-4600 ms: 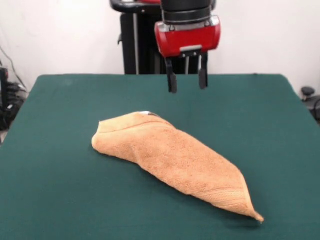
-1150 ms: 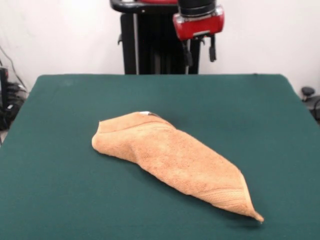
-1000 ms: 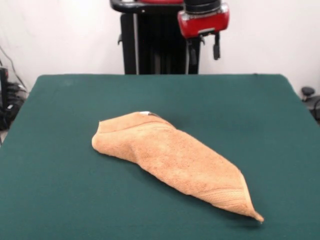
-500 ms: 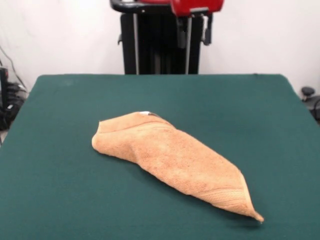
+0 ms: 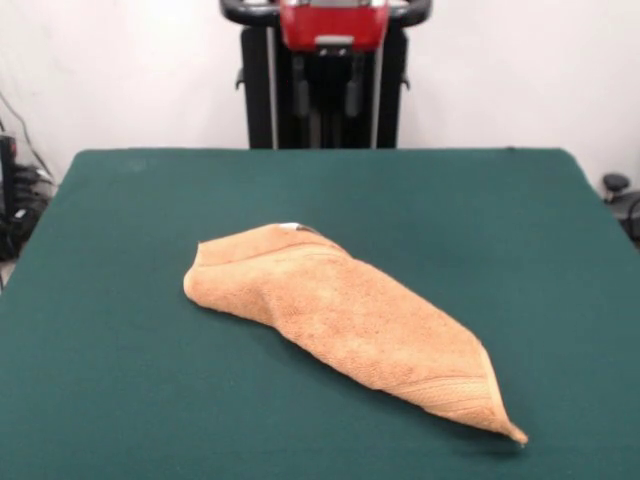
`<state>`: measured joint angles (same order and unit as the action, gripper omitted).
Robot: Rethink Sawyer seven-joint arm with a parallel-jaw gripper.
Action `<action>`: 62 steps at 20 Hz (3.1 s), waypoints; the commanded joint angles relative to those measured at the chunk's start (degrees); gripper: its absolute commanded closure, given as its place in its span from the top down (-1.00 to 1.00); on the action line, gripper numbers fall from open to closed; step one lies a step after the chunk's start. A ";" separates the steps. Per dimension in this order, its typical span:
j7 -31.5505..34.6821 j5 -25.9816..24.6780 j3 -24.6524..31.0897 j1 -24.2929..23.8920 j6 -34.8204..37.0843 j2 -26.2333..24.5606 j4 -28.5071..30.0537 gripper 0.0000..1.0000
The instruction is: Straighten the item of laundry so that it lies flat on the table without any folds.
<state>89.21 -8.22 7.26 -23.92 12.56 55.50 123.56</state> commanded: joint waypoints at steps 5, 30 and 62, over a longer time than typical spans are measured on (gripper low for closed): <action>10.12 -3.95 2.92 -5.16 -22.27 -25.59 -5.01 1.00; 12.45 -7.51 9.73 -11.12 -28.61 -31.11 -3.42 1.00; 18.65 -2.46 23.93 -14.11 -33.96 -13.68 8.85 1.00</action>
<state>89.82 -14.06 26.91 -40.80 -18.92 44.73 130.40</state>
